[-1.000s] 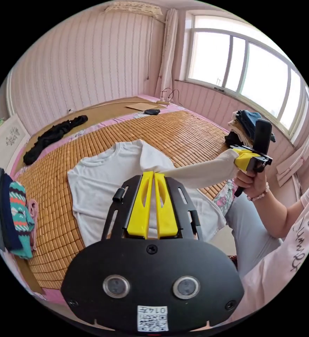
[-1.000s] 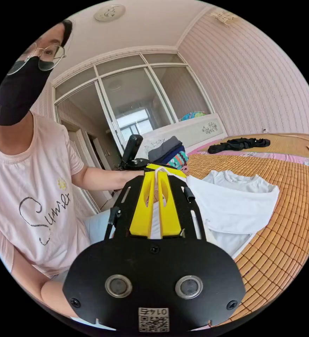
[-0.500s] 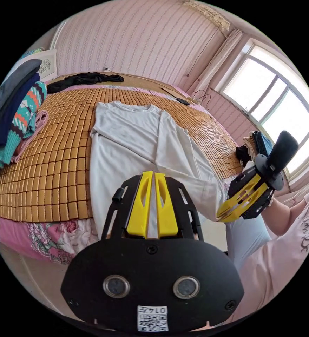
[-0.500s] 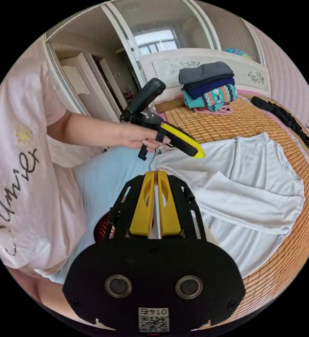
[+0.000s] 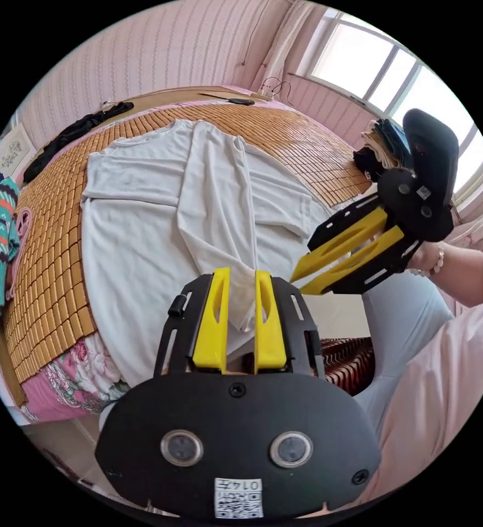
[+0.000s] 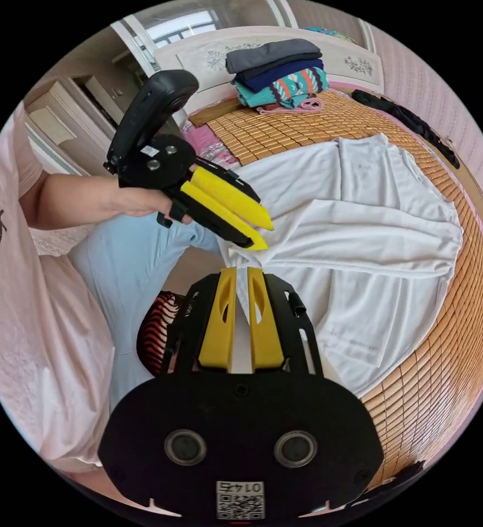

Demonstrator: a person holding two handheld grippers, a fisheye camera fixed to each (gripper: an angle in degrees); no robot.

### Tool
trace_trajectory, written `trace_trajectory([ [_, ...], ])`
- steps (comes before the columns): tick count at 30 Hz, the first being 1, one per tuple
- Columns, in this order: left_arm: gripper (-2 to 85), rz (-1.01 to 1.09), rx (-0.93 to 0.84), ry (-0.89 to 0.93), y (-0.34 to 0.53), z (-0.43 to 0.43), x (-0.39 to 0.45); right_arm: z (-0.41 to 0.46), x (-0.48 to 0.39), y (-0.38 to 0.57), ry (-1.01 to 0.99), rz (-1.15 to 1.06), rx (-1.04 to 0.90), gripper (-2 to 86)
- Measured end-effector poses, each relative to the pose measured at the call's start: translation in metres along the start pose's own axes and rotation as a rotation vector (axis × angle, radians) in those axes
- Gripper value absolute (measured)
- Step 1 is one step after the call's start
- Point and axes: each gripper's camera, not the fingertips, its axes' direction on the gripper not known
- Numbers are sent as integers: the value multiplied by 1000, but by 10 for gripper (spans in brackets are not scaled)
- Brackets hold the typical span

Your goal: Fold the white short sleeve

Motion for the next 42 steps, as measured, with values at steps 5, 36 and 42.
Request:
trace_trajectory([
  [5,3,-32,-52,-50,-5,-4,-10,3,36,-23,41,133,72,41],
  [36,73,32,133,119,-369,26,-183,-66,366,-55,302,392,75,50],
  [42,35,44,11,93,-415,76,-180,-101,384,-22,271,423,171,18],
])
